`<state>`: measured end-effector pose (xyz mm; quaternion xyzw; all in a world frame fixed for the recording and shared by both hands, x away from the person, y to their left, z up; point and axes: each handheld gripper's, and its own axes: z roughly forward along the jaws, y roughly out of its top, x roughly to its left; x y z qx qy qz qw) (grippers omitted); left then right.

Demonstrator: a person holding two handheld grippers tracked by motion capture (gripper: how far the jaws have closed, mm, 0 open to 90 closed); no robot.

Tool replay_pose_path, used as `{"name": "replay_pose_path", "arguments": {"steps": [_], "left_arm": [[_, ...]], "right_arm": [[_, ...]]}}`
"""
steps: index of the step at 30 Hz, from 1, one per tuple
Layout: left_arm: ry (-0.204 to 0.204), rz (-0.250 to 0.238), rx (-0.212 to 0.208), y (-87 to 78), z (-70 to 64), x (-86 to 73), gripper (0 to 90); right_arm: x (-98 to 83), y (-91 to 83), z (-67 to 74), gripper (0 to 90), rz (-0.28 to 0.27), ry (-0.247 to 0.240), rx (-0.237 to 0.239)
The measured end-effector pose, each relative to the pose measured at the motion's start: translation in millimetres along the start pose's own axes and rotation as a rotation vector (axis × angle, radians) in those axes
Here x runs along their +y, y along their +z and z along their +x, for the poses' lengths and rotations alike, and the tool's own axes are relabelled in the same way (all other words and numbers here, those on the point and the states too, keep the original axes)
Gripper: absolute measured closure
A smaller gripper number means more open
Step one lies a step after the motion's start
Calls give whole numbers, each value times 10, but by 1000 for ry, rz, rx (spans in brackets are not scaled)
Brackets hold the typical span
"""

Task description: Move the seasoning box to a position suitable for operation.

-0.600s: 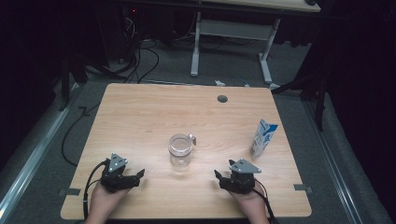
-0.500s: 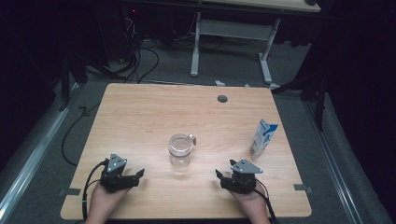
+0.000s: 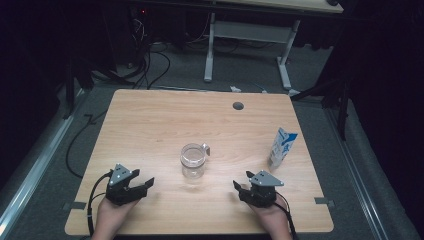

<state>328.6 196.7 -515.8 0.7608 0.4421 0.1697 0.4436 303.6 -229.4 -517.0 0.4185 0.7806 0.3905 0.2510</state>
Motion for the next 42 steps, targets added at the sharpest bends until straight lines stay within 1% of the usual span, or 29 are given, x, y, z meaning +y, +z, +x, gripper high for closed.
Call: {"name": "replay_pose_path", "arguments": {"steps": [3,4,5,6,8,9,10,12,15,16,17,19,20,21,22,23,24,25,26,27,30,31,32,33,34,35,36,39,42], "left_arm": [[6,7,-8,23,-17,-12,347],[4,0,-17,47,-24,-35,348],[4,0,-17,47,-24,-35,355],[2,-3,-30,58,-35,-42,368],[1,0,-39,61,-47,-36,389],[-3,11,-43,68,-63,-23,432],[0,22,-42,89,-103,11,435],[6,16,-33,114,-139,45,460],[17,12,-29,146,-167,84,466],[28,8,-20,165,-187,102,482],[41,-3,-27,206,-219,136,505],[39,-2,-26,232,-231,162,545],[44,-4,-26,258,-244,192,573],[46,-9,-32,281,-257,223,573],[52,-24,-26,329,-295,297,630],[52,-24,-26,329,-295,297,655],[57,-34,-39,378,-326,382,690],[57,-34,-39,378,-326,382,720],[68,-34,-34,404,-343,425,720],[76,-45,-26,460,-366,502,780],[89,-54,-17,533,-394,606,864],[89,-54,-17,533,-394,606,892],[95,-62,-18,568,-413,669,900],[95,-62,-18,568,-413,669,900],[104,-68,-13,595,-428,731,900],[104,-68,-13,595,-428,731,900],[109,-71,-11,633,-442,789,900],[112,-74,-7,676,-443,842,900],[134,-65,-7,768,-446,907,900]], "right_arm": [[2,-8,-7,396,-2,5,3],[7,-21,-23,396,-3,21,9],[7,-21,-23,396,-3,21,9],[9,-30,-37,396,-5,25,7],[7,-30,-47,397,-5,24,9],[5,-30,-53,397,-4,28,12],[1,-39,-58,398,-3,33,15],[-2,-42,-61,398,-10,31,14],[-3,-42,-63,396,-9,34,16],[-3,-40,-63,395,-9,36,15],[-4,-35,-63,394,-9,35,16],[-4,-32,-62,392,-6,35,16],[-7,-24,-63,391,-3,36,13],[-7,-24,-63,391,-3,36,13],[-8,-22,-67,391,-4,38,12],[-8,-22,-67,391,-4,38,12],[-7,-26,-69,391,-4,39,14],[-7,-26,-69,391,-4,39,14],[-8,-27,-69,391,-6,39,15],[-7,-30,-68,391,-5,40,15],[-8,-29,-68,391,-6,39,17],[-8,-29,-68,391,-6,39,17],[-8,-32,-69,392,-4,39,18],[-8,-33,-70,392,-5,39,18],[-8,-35,-71,392,-4,41,19],[-8,-35,-71,392,-4,41,19],[-10,-34,-72,392,-5,43,21],[-9,-34,-71,392,-3,40,23],[-6,-35,-67,393,-6,39,23]]}}
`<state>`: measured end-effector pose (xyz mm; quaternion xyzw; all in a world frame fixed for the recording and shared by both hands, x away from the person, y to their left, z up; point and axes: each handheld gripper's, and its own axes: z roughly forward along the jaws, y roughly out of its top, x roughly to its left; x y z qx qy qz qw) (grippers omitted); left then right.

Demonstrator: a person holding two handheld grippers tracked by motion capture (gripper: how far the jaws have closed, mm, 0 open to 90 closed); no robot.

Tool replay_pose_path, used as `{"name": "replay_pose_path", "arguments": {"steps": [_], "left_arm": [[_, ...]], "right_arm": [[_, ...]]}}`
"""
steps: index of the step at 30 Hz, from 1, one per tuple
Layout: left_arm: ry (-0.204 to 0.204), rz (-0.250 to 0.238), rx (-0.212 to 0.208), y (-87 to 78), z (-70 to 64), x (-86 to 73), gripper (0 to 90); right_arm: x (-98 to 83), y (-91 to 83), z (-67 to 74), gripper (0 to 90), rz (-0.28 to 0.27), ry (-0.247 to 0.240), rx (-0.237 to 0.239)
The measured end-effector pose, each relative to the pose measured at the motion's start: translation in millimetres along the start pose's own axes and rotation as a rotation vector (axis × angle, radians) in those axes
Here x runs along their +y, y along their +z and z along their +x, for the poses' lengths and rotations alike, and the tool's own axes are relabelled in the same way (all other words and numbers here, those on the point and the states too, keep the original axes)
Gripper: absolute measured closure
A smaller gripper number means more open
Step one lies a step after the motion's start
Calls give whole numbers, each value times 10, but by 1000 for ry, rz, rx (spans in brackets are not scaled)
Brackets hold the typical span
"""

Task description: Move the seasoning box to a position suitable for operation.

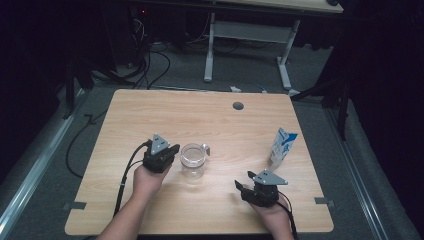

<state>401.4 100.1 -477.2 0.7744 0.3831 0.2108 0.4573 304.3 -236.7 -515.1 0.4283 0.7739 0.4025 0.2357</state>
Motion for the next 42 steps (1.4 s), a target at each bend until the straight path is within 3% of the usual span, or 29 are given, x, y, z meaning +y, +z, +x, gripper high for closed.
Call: {"name": "replay_pose_path", "arguments": {"steps": [11,21,24,25,27,28,30,34,42], "left_arm": [[-5,-8,-35,-15,-46,-73,900],[-15,-42,-72,-266,-224,-189,900],[-2,-55,-91,-370,-326,-229,900],[14,-59,-78,-395,-357,-243,900],[22,-56,-59,-382,-353,-243,900],[-3,-48,-55,-317,-293,-227,900],[-7,-42,-43,-236,-245,-195,900],[-2,-36,-46,-90,-211,-131,900],[5,-33,-60,-160,-265,-191,900]], "right_arm": [[-5,2,-2,393,3,1,1],[-1,7,12,393,3,-4,2],[0,2,19,393,3,0,1],[0,2,18,393,3,1,1],[1,2,15,393,3,-1,2],[1,5,16,393,3,-1,1],[3,5,24,394,2,-5,2],[2,8,25,393,3,-8,2],[-10,0,0,394,2,5,1]]}}
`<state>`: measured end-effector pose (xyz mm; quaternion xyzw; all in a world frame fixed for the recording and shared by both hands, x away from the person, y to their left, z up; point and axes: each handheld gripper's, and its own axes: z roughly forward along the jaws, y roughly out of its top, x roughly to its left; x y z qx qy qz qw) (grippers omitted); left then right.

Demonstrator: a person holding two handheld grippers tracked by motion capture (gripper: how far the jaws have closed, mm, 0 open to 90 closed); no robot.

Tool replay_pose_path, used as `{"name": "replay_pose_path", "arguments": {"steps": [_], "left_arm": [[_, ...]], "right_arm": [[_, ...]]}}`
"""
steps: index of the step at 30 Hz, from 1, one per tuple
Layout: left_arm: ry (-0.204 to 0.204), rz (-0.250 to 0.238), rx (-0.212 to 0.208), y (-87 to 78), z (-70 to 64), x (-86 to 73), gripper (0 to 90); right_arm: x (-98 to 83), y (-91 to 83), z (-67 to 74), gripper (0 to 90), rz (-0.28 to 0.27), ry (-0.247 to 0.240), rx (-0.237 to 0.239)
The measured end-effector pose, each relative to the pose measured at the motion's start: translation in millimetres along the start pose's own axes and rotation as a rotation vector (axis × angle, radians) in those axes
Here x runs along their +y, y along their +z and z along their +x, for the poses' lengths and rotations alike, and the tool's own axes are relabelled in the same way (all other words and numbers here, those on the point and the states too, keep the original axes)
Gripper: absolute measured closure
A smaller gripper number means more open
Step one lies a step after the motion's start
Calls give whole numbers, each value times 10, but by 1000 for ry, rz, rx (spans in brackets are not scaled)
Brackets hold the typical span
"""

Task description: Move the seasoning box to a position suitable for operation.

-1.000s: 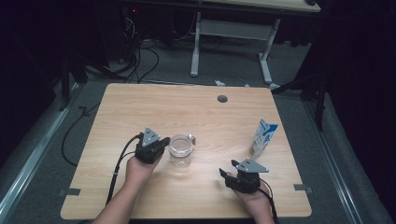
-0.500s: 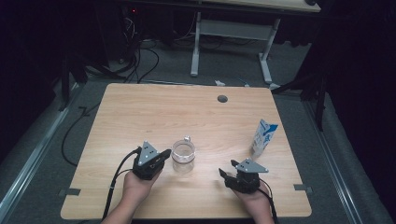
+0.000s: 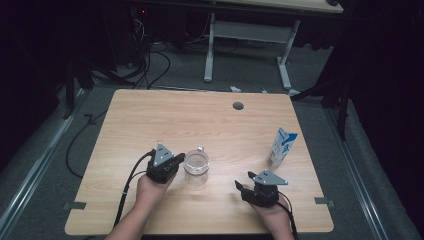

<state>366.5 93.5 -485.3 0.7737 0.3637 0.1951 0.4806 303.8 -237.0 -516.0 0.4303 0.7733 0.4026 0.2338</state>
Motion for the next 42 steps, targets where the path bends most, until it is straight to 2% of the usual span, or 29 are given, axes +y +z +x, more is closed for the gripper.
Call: {"name": "replay_pose_path", "arguments": {"steps": [11,12,13,14,17,18,27,31,34,36,41,42], "left_arm": [[10,-20,-52,-181,-261,-142,900],[20,-23,-66,-208,-321,-160,900],[20,-23,-66,-208,-321,-160,900],[39,-21,-57,-208,-348,-168,900],[24,-15,-41,-170,-314,-166,900],[7,-15,-34,-130,-274,-158,900],[10,-8,-48,-132,-332,-190,900],[15,-5,-75,-150,-424,-213,900],[41,6,-127,-113,-609,-227,900],[62,12,-131,-83,-682,-240,900],[44,20,-125,-93,-650,-235,813],[43,24,-101,-124,-599,-218,792]], "right_arm": [[8,10,23,394,4,-13,-3],[6,12,26,394,6,-12,-2],[6,12,26,394,6,-12,-2],[5,11,27,395,5,-14,-2],[5,10,27,397,5,-15,-1],[5,8,26,400,5,-15,-1],[2,0,18,421,0,-12,-1],[1,-2,19,424,1,-7,7],[-4,3,20,424,5,-8,2],[-4,0,18,424,6,-7,2],[-4,-15,9,424,3,-4,-1],[-5,-15,1,424,-1,-1,-1]]}}
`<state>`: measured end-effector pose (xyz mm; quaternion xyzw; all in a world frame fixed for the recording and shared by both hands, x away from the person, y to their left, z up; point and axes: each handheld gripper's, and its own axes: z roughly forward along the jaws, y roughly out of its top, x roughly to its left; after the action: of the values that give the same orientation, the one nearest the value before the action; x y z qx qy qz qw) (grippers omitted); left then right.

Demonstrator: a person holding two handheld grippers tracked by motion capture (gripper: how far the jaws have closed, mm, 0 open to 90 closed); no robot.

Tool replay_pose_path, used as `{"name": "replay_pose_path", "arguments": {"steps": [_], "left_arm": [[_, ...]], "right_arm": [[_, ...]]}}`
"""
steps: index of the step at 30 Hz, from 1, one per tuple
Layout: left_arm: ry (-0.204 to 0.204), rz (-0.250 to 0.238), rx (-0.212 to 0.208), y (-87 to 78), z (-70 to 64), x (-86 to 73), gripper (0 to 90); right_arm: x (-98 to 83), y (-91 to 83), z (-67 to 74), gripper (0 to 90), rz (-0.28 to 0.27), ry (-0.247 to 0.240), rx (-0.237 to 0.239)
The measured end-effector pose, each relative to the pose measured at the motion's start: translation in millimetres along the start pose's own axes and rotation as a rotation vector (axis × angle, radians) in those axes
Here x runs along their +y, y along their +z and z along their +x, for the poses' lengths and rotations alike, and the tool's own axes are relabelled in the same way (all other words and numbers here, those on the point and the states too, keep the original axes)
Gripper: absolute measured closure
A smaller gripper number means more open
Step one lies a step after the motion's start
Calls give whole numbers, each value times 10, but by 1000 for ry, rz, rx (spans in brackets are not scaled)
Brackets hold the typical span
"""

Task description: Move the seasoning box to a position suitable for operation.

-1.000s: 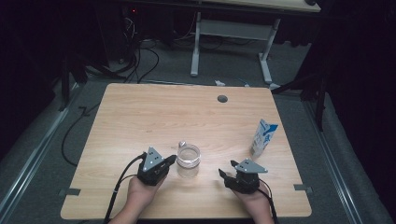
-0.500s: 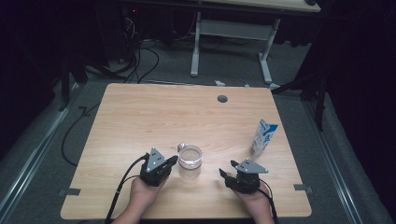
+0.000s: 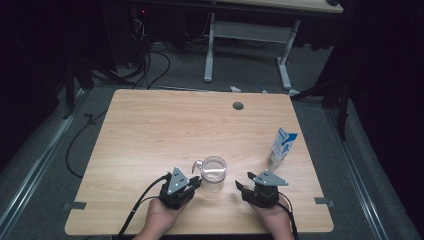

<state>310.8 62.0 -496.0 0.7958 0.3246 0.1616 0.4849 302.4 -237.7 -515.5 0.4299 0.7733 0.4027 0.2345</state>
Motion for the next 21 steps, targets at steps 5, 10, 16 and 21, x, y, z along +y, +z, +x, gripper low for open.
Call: {"name": "replay_pose_path", "arguments": {"steps": [5,10,16,21], "left_arm": [[-16,10,34,-79,144,42,700],[-27,10,66,-154,314,101,659],[-33,-23,39,-136,376,198,666],[-34,-39,39,-106,379,306,755]], "right_arm": [[-5,12,-11,425,5,8,9],[0,11,-9,429,5,9,11],[-7,29,10,451,4,-5,17],[-5,20,12,479,-4,-13,23]]}}
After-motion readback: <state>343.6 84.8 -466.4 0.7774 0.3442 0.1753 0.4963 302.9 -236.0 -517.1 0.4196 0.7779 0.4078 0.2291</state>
